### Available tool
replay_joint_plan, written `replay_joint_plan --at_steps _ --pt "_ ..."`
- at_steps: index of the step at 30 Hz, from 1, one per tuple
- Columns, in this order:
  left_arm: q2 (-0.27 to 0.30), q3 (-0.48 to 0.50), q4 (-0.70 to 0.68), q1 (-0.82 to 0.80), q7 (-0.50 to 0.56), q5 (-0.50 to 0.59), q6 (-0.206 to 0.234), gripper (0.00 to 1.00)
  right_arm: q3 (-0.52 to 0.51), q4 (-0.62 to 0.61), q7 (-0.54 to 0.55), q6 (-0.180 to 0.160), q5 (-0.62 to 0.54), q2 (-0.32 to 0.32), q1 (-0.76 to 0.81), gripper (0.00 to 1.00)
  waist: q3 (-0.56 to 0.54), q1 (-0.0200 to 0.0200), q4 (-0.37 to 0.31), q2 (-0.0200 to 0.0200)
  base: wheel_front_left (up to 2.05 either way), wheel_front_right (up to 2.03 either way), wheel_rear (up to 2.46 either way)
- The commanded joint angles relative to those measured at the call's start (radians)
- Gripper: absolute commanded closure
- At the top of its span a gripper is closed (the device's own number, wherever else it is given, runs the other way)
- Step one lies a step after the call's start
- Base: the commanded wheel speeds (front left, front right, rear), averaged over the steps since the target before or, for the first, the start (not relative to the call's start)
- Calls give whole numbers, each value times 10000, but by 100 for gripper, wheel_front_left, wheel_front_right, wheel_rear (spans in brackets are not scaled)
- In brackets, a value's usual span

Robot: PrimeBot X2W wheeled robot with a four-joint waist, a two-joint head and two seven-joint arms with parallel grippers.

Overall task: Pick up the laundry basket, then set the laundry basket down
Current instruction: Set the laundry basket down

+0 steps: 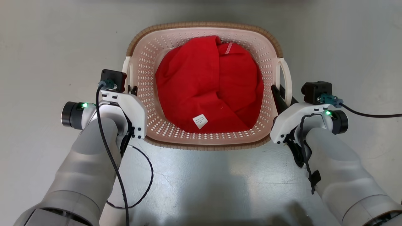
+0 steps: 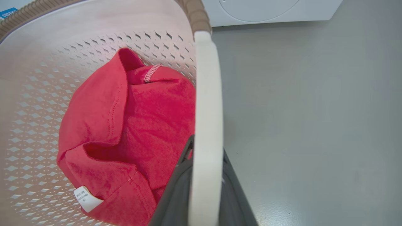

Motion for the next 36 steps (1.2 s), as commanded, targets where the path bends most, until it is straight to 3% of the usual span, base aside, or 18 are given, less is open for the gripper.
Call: replay_joint_plan --at_steps 1,16,36 --pt "509 132 -50 -205 -166 -125 215 100 21 -173 -137 154 -271 124 208 100 104 0 55 0 0 0 0" --pt "535 25 -50 -435 -226 -267 223 100 -631 -367 -137 154 -889 124 287 100 479 0 135 0 0 0 0" --pt "673 -212 -50 -580 -121 -402 285 100 -413 -557 -137 154 -556 124 347 100 670 0 -34 0 0 0 0"
